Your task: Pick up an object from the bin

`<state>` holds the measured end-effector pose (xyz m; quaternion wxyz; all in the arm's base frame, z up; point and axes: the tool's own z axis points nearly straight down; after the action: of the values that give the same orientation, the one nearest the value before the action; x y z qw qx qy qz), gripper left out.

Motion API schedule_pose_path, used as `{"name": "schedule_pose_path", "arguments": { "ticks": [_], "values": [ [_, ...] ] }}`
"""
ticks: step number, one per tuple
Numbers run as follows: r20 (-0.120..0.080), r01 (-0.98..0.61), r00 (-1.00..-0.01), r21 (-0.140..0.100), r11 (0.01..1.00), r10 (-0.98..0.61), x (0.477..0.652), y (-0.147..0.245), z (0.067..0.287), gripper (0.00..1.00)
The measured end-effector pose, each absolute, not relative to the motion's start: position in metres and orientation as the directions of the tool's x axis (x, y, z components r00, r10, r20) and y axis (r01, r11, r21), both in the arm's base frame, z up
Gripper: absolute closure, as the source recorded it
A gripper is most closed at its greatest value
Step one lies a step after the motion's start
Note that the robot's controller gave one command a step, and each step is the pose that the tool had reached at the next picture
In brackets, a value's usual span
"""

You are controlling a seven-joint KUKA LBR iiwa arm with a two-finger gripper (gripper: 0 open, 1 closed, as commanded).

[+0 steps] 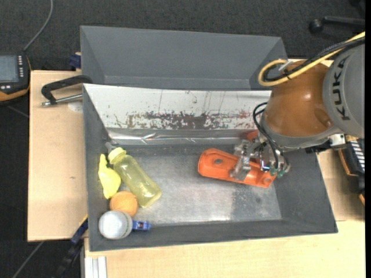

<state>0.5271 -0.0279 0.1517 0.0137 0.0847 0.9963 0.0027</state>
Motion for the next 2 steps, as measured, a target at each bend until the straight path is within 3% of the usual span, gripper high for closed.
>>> {"name": "schedule_pose_path", "arguments": {
  "ticks": [1, 2],
  "values": [
    [0.004, 0.169, -0.986, 0.005, 0.986, 0.169, 0.517, -0.029, 0.151, 1.00],
    [-0.035, 0.216, -0.976, 0.011, 0.976, 0.216, 0.545, -0.024, 0.150, 1.00]
  ]
}}
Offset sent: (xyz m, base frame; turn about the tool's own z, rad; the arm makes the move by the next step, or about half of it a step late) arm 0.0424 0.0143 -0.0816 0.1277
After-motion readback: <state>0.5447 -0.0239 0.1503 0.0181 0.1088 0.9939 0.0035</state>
